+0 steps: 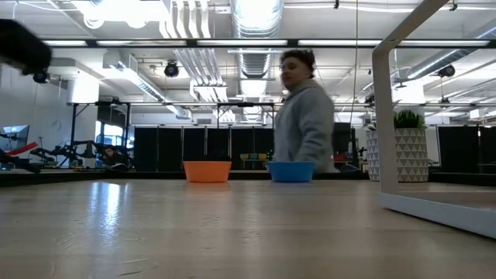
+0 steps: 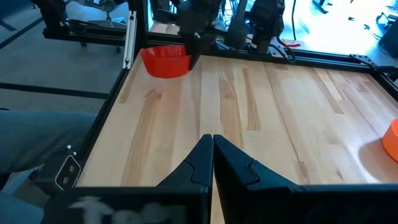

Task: Pick & Place Mini bowls
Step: Stack the red bowl on top of the red bowl on the shelf

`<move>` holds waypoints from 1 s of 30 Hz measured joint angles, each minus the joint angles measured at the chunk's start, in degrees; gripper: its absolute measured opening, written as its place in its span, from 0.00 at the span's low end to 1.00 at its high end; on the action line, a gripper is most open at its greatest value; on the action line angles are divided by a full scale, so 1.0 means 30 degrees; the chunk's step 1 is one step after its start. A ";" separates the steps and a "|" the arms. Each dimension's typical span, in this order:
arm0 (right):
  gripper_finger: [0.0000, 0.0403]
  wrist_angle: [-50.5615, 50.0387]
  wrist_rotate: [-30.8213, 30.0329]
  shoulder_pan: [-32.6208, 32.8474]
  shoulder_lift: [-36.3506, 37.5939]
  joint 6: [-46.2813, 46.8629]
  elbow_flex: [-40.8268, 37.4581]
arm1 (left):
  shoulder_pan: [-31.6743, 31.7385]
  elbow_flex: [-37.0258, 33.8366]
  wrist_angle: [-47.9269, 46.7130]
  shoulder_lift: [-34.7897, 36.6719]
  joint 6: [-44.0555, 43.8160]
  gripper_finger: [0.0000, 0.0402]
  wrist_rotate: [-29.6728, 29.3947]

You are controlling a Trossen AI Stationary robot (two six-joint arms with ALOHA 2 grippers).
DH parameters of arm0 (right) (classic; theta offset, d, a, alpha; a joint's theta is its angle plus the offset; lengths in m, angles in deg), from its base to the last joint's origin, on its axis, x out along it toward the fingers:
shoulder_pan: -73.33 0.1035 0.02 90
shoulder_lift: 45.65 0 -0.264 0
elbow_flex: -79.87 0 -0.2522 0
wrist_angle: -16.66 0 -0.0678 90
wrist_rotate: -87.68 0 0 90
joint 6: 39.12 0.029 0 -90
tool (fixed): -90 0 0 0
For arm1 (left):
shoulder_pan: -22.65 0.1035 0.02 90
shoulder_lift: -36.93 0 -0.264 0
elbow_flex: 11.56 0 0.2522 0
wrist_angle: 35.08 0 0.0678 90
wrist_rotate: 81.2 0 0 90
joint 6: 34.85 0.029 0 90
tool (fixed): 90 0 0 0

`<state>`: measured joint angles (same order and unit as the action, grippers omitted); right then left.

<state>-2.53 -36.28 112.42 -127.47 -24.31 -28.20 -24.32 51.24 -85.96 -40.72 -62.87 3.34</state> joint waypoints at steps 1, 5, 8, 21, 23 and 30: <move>0.02 0.0007 0.0000 0.0000 0.0000 0.0000 0.0000 | 0.0289 0.0137 -0.0091 0.0096 0.0055 0.00 -0.0369; 0.02 0.0015 -0.0011 0.0000 0.0000 -0.0007 0.0000 | 0.1755 0.0704 -0.0302 0.0295 0.0554 0.00 -0.1289; 0.02 0.0022 -0.0029 0.0000 0.0000 -0.0015 0.0000 | 0.3128 0.1028 -0.0423 0.0283 0.0997 0.00 -0.1711; 0.02 0.0080 -0.0095 0.0000 0.0007 -0.0541 0.0000 | 1.1103 0.2591 0.0909 0.0258 0.2724 0.00 -0.2169; 0.02 0.0080 -0.0095 -0.0006 0.0007 -0.0654 0.0000 | 1.2045 0.2644 0.1853 0.0258 0.3387 0.00 -0.2204; 0.02 0.0095 -0.0095 -0.0007 0.0029 -0.0663 0.0160 | 1.4259 0.2666 0.5283 -0.0493 0.4039 0.00 -0.2006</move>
<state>-2.25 -36.56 112.40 -127.39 -26.30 -27.72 18.46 59.24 -70.11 -42.20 -50.75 -2.68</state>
